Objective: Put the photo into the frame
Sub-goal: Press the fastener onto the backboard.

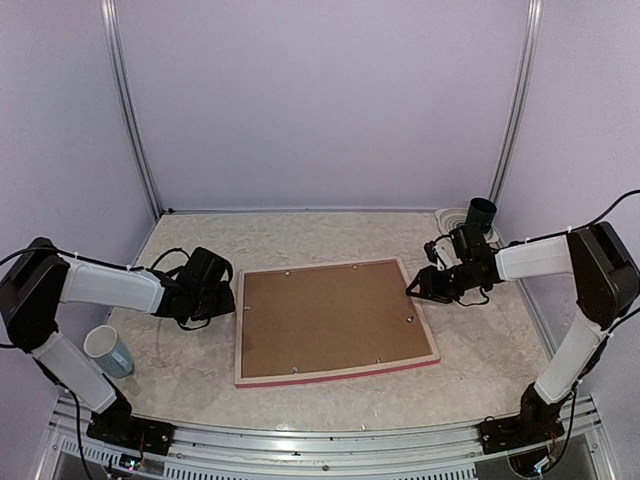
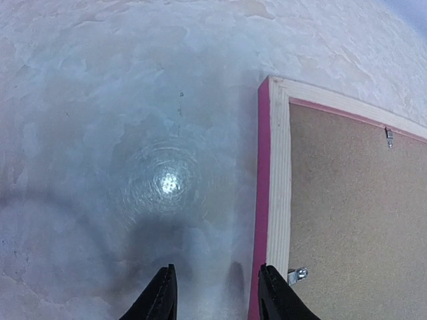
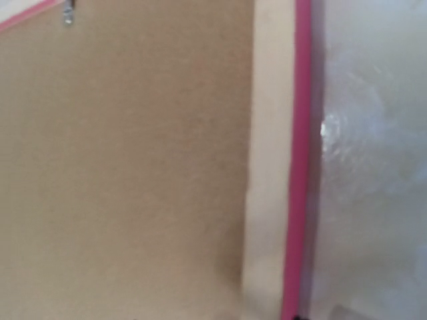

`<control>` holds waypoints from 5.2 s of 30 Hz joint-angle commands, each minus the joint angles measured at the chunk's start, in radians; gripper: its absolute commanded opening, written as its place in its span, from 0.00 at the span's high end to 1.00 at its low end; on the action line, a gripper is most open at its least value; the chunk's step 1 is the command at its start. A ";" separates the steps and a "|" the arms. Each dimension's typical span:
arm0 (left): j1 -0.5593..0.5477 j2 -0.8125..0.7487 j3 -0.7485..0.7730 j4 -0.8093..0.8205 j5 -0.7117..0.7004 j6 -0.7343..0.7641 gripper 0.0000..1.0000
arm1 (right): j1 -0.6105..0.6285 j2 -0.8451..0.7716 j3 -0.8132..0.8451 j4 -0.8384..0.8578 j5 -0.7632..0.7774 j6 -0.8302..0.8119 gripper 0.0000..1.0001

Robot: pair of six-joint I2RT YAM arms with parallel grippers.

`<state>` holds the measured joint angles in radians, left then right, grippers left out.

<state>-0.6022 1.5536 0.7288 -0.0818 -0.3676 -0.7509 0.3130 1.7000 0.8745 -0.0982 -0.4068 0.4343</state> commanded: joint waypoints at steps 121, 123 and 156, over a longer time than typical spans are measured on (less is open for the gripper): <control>0.064 0.159 -0.040 0.306 0.184 0.064 0.82 | 0.204 -0.215 -0.020 -0.305 0.496 -0.047 0.61; 0.063 0.157 -0.040 0.306 0.185 0.063 0.82 | 0.204 -0.220 -0.014 -0.311 0.490 -0.046 0.61; 0.036 0.163 -0.024 0.270 0.145 0.083 0.88 | 0.294 -0.088 -0.086 -0.205 0.642 0.037 0.60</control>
<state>-0.5621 1.7252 0.7040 0.2394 -0.2188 -0.6876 0.5964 1.5795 0.7918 -0.2970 0.1543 0.4591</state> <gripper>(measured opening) 0.172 0.405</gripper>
